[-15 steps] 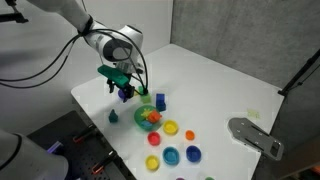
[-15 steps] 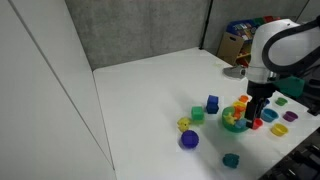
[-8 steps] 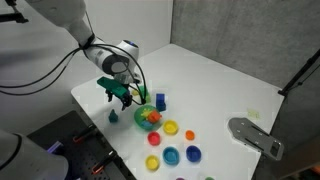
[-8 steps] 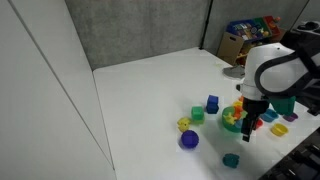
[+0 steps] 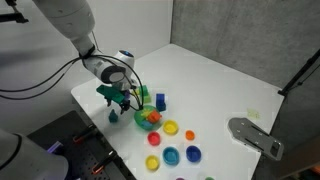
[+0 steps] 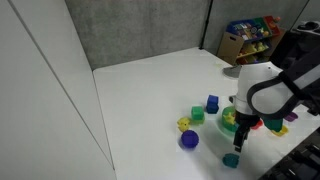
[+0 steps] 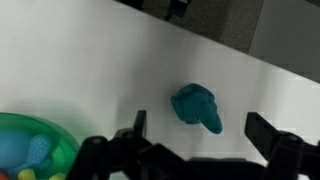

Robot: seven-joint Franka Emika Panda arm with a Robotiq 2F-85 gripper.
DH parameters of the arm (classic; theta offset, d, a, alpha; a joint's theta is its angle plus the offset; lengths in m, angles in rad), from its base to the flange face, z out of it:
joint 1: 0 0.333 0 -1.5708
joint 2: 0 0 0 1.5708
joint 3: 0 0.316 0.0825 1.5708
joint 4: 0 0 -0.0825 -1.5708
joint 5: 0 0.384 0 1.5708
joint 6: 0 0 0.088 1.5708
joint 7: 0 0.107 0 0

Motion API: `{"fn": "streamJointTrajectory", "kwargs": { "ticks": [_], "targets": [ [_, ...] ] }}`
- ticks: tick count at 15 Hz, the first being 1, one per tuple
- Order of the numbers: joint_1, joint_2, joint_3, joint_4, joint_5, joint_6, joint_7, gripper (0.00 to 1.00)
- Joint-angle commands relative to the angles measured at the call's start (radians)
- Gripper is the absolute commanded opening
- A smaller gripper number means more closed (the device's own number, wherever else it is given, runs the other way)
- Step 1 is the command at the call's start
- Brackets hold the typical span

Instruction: Put the green bear toy in the green bowl

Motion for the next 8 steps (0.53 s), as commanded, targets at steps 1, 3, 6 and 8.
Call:
{"fn": "streamJointTrajectory", "kwargs": {
  "ticks": [1, 3, 6, 8],
  "targets": [
    [-0.002, 0.065, 0.02, 0.019, -0.018, 0.044, 0.007, 1.0],
    [-0.001, 0.096, 0.026, 0.022, -0.026, 0.064, 0.009, 1.0],
    [0.001, 0.14, 0.029, 0.028, -0.042, 0.094, 0.012, 1.0],
    [0.007, 0.165, 0.027, 0.03, -0.063, 0.119, 0.017, 1.0]
  ]
}}
